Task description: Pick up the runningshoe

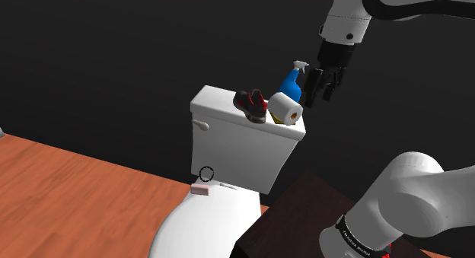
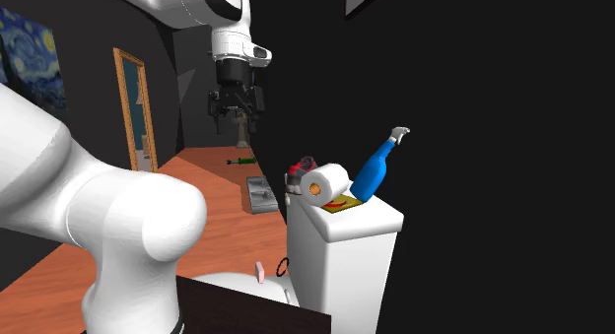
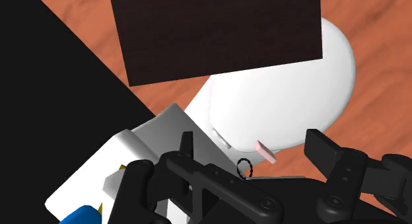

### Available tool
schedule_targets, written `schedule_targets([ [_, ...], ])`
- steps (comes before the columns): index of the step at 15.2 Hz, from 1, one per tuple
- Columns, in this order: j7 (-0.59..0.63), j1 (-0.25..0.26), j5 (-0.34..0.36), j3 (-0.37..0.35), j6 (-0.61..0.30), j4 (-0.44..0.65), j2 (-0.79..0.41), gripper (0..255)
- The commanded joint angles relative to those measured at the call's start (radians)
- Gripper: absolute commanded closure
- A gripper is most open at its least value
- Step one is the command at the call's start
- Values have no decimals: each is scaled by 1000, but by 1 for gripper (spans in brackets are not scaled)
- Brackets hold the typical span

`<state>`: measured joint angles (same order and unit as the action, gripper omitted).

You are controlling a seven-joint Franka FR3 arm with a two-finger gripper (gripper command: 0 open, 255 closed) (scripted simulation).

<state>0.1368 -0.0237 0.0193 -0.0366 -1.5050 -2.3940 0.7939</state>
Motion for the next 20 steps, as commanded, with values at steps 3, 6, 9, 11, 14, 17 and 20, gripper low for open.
schedule_targets([
  [3, 13, -12, 5, 2, -48, 29, -77, 0],
  [6, 32, -29, 12, 6, -112, 82, -194, 0],
  [9, 51, -45, 19, 10, -165, 146, -311, 0],
  [11, 64, -55, 24, 13, -194, 195, -389, 0],
  [14, 83, -68, 30, 19, -228, 277, -505, 0],
  [17, 100, -80, 36, 27, -250, 370, -621, 0],
  [20, 116, -91, 40, 36, -262, 474, -736, 0],
])
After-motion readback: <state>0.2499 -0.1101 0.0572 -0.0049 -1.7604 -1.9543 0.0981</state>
